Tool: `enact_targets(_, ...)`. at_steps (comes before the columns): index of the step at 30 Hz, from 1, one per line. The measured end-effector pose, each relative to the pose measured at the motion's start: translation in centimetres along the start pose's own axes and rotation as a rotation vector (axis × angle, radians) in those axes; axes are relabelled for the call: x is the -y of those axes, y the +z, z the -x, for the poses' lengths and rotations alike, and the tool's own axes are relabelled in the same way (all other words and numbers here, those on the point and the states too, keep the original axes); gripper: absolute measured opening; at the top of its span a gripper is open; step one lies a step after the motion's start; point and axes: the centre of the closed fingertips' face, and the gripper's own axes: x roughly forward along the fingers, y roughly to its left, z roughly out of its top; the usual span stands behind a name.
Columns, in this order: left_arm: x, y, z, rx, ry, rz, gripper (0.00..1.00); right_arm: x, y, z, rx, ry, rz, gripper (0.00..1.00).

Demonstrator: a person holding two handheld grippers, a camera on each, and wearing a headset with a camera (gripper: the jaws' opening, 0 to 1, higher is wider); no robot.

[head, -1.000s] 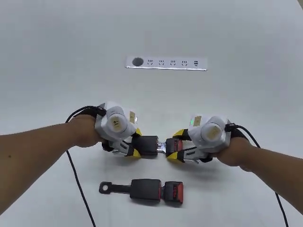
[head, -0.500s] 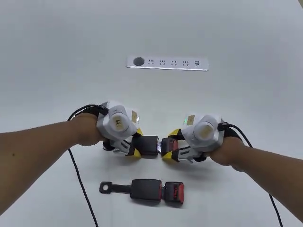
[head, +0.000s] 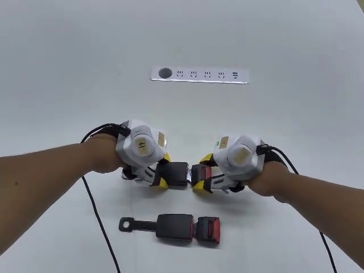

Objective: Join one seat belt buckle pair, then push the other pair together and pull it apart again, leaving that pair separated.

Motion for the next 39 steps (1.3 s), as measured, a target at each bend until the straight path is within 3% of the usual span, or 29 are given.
enact_targets(39, 0.36, 0.31, 0.22, -0.002, 0.011, 0.022, 0.34, 0.1, -0.42, 0.25, -0.017, 0.007, 0.022, 0.35)
